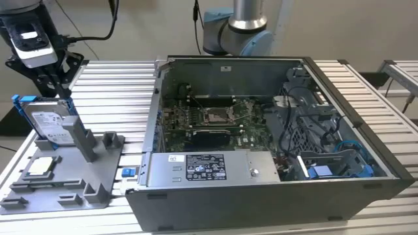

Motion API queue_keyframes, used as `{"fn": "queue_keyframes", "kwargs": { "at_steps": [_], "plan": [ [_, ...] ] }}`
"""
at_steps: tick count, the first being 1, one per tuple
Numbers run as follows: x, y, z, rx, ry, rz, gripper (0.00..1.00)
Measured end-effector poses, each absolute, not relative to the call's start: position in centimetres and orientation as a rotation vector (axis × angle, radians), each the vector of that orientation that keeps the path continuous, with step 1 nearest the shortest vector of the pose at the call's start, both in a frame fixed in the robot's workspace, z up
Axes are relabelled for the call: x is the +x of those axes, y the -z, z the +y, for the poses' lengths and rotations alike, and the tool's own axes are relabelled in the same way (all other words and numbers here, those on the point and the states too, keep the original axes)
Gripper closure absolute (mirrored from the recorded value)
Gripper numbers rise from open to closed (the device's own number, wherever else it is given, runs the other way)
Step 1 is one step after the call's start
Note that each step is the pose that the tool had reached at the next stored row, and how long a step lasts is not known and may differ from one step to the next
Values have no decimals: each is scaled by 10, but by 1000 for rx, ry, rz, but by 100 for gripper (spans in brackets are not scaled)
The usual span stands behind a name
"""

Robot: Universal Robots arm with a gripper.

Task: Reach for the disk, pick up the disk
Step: 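Reach for the disk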

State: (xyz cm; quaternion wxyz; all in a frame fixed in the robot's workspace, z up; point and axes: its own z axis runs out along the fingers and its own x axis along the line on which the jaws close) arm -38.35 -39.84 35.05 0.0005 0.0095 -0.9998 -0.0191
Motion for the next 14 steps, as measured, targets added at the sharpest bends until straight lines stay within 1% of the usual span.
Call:
{"fn": "queue_keyframes", "kwargs": {
  "at_steps": [7,14],
  "plan": [
    [-402,-350,-388,28,60,-3140,100],
    [-429,-350,-387,28,60,-3140,100]
  ]
}}
